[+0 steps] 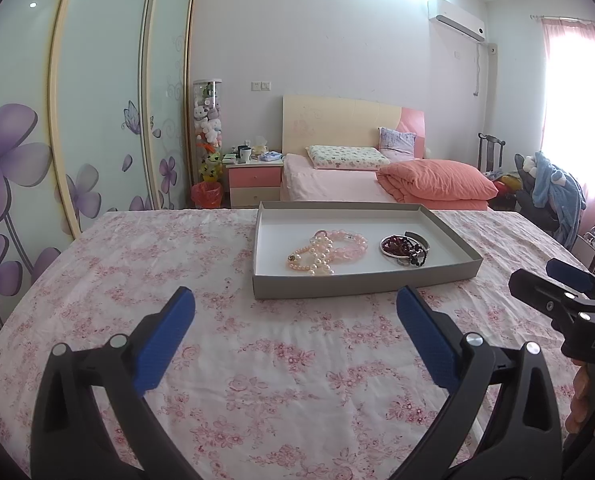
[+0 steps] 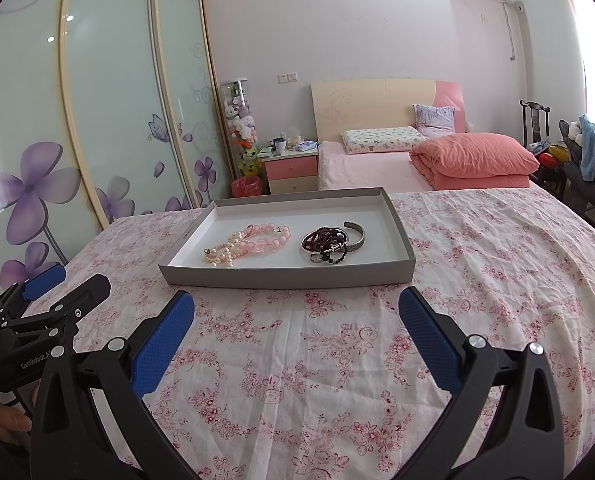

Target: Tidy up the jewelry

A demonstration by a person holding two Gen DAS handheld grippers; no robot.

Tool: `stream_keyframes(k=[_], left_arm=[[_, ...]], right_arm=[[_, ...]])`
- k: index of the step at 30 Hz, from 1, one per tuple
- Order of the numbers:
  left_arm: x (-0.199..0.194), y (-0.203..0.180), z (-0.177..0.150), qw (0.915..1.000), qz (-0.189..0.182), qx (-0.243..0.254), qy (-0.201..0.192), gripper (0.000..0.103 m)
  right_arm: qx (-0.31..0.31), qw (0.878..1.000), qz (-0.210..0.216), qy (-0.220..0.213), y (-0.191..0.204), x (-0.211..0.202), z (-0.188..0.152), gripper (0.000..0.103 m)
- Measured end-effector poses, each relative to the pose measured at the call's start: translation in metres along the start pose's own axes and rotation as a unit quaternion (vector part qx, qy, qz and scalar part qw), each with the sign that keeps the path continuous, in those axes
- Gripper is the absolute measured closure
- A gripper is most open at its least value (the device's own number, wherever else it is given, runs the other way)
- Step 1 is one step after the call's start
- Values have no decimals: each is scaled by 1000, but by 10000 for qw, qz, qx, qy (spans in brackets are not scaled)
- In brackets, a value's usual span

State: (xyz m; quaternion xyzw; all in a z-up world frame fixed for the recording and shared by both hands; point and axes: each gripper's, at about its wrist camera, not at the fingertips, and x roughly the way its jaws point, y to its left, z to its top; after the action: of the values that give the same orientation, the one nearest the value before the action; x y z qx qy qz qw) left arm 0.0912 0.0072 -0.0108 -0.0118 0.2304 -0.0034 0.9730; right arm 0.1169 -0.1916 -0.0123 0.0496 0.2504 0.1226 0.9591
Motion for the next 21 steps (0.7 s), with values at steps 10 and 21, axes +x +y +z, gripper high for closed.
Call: stream_keyframes(k=[10,21], left_arm=[[0,0,1,10000,-5,-10,5,4],[-2,-7,0,10000,44,1,-50,4]], right_arm=[[-4,10000,8,6,0,0,0,2],[-6,10000,11,12,2,1,-1,2]])
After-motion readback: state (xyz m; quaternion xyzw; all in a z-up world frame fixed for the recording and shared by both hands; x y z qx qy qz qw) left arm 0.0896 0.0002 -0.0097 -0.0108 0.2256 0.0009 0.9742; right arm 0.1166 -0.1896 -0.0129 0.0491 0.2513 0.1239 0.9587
